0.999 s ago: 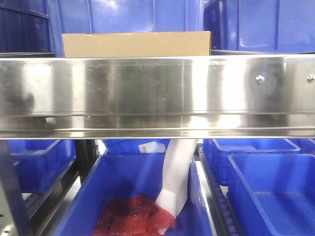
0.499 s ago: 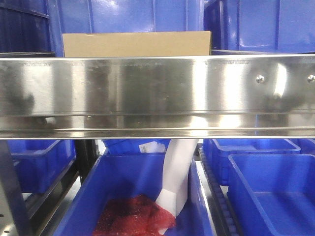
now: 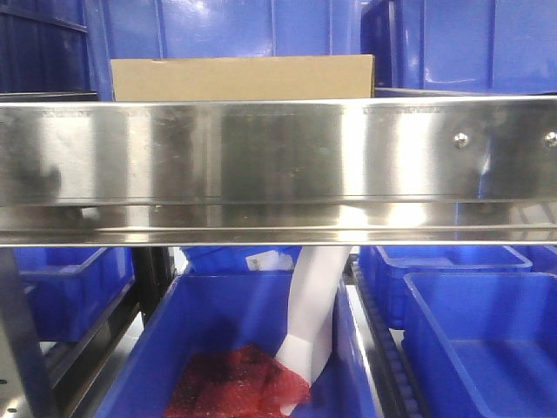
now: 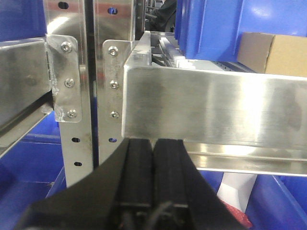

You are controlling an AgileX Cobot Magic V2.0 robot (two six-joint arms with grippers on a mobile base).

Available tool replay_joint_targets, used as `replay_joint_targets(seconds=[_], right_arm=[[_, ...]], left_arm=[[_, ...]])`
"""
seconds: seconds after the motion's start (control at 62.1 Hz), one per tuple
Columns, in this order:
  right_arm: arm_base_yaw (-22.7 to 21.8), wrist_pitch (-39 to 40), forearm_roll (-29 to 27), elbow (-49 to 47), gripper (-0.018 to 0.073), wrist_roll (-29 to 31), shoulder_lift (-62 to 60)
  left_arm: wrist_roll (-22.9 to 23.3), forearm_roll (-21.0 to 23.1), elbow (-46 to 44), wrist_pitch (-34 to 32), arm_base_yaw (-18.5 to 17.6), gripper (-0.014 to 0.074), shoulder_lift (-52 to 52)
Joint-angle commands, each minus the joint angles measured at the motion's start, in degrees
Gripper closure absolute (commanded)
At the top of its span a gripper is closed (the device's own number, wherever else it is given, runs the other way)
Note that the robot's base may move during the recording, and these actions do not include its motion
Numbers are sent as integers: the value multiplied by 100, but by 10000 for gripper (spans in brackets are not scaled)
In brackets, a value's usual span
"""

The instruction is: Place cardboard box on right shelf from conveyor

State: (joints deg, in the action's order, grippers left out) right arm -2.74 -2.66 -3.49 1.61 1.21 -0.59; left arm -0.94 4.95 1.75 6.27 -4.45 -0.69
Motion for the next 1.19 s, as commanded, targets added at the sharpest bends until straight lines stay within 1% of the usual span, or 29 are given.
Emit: replay_joint_targets(seconds=[0.0,1.176], right_arm=[[-40,566,-37,-23,503,35,-43],[-40,566,-37,-23,503,35,-43]], left_arm=[[29,27,-16,-468,-40,715,-70],[29,27,-16,-468,-40,715,-70]])
